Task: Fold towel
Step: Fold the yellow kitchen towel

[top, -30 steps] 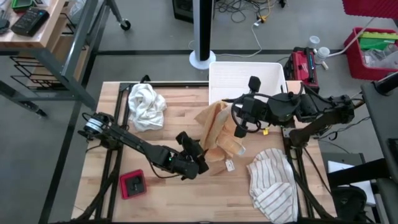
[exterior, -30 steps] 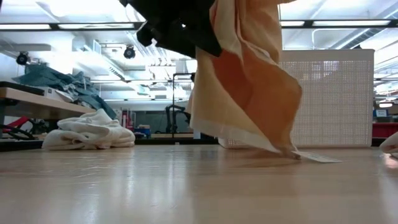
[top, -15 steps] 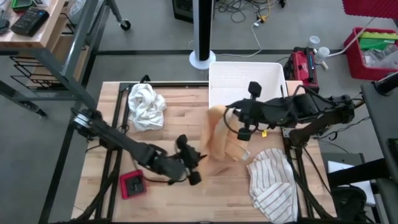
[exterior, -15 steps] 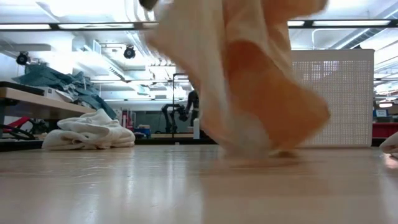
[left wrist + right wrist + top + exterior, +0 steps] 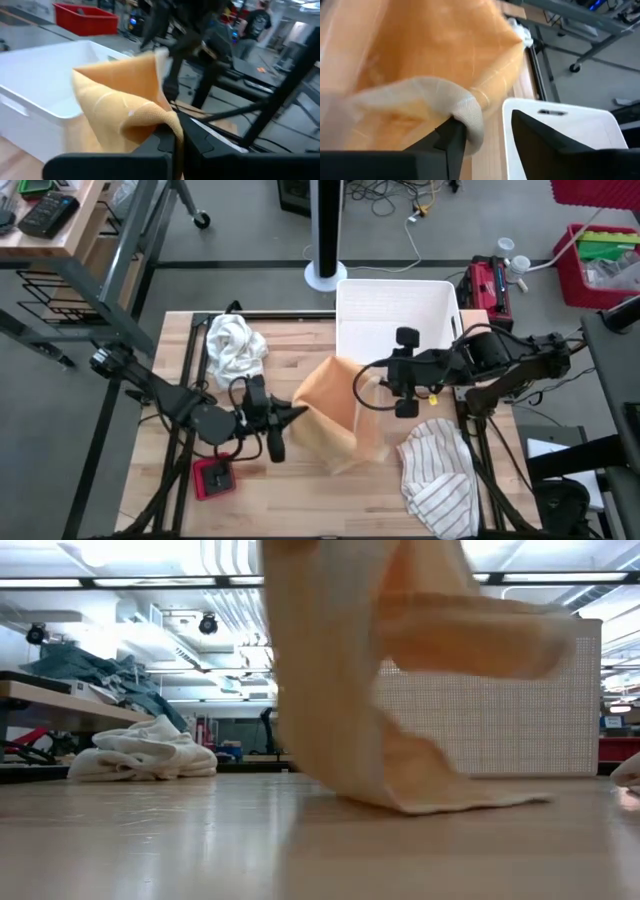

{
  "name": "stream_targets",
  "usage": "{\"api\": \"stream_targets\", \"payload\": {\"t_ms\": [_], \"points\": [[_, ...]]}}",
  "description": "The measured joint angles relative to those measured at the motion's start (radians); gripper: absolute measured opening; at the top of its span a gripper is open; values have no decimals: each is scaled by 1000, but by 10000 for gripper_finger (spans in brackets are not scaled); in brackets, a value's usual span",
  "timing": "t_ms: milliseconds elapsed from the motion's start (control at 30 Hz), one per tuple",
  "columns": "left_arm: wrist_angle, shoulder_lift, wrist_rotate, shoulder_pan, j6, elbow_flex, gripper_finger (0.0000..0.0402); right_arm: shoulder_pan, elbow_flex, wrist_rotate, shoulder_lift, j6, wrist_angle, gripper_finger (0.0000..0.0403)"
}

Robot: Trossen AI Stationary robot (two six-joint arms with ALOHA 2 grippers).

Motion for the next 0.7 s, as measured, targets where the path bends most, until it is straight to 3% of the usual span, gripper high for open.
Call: {"api": "stream_targets", "payload": {"t_ms": [467, 700], "points": [[-2, -42, -78, -30, 9, 0, 0, 6, -109, -11, -12, 26, -97, 144], [-2, -87, -130, -52, 28, 0, 0, 22, -114, -142, -31, 23, -99, 150]]}}
